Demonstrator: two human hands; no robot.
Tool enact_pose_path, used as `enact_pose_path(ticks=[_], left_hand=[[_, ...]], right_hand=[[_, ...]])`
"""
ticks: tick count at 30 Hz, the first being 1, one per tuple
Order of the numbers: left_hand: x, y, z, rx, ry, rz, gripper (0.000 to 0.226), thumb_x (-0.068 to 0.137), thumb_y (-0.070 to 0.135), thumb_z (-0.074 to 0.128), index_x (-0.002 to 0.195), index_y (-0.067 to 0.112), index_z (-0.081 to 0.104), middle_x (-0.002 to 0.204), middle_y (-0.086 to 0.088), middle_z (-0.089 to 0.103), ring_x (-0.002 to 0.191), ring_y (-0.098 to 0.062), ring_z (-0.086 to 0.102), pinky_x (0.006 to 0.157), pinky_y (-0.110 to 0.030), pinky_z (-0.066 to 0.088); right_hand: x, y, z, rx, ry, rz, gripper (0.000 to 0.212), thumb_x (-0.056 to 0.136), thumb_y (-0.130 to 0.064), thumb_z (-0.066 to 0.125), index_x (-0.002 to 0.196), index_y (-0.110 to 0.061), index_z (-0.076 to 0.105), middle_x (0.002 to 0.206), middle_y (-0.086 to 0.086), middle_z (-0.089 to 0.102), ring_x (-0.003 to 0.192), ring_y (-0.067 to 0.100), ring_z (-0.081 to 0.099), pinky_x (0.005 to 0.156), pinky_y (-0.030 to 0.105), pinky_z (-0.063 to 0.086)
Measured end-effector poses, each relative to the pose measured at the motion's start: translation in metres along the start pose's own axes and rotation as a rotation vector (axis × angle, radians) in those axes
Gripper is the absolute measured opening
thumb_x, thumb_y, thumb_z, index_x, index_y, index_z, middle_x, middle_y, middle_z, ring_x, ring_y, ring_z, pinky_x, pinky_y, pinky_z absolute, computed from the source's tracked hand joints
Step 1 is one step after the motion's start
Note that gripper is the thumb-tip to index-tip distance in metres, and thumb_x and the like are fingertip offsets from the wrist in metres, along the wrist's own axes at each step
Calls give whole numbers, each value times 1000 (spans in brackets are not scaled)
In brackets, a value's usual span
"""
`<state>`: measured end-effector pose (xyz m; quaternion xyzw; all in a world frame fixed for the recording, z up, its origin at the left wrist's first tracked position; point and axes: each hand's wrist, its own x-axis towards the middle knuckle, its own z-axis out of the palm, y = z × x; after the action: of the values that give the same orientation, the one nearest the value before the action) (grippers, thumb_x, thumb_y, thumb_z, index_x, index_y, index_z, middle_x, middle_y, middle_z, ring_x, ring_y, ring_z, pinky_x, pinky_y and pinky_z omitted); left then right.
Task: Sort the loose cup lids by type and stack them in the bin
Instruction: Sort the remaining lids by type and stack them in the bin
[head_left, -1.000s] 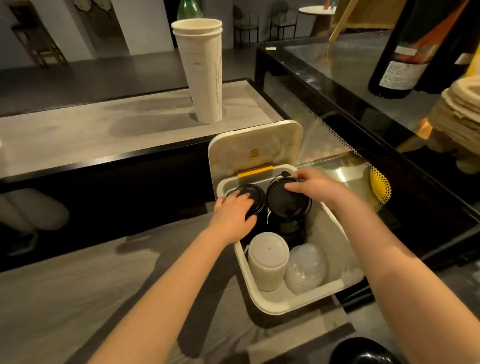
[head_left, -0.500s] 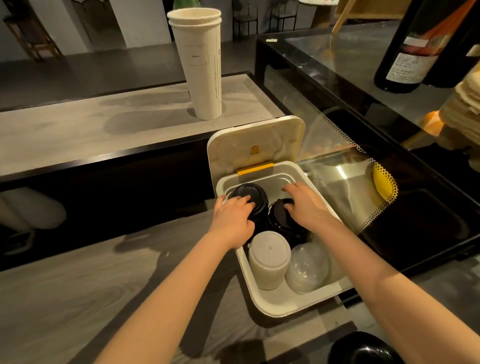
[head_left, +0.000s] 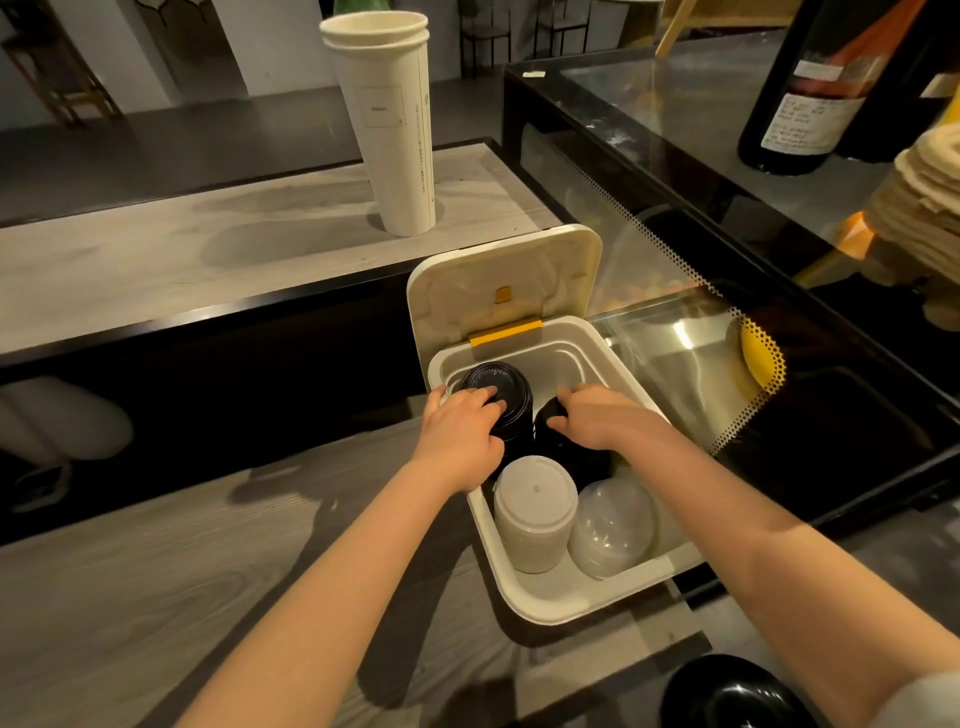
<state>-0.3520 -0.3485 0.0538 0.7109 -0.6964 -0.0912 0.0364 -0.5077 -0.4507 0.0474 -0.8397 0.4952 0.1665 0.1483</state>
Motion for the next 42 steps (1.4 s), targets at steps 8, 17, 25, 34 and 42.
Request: enact_pose_path(ticks=[8,17,25,34,42], left_hand=[[1,1,-3,46,-38,1,52,93,26,39,144,23,33,154,1,25,142,-18,18,116,-45,-1],[-2,5,-12,32,-51,-4,52,95,23,37,146,19,29,155,-4,23,143,-21,15,116,-48,4],[-27,-14,-38,-51,116,-84,47,95,22,37,142,20,37,150,-1,33,142,-18,19,115,-49,12],[-120,-81,-74,-38,199,-422,51,100,34,33,148,21,23,157,1,16,146,-17,6,116,-46,8],[-230,-142,-75,-46,248,-759,52,100,35,34,148,18,24,158,0,15,146,-16,5,116,-45,7]], right_hand=[[-17,4,30,13,125,-36,66,101,-41,32,151,-8,5,158,11,10,145,25,10,117,31,12],[-40,4,27,161,190,-50,65,101,-40,36,152,-14,7,160,8,2,147,23,4,117,34,11],[-53,-29,-15,266,398,-156,57,98,-38,42,148,-13,27,156,7,22,143,23,19,116,37,22],[-64,-127,-40,174,546,-452,53,98,-39,43,146,-18,32,151,2,35,140,20,29,110,35,30],[-66,-239,-20,180,411,-745,55,98,-42,42,148,-21,29,155,-1,27,143,18,23,113,35,26]])
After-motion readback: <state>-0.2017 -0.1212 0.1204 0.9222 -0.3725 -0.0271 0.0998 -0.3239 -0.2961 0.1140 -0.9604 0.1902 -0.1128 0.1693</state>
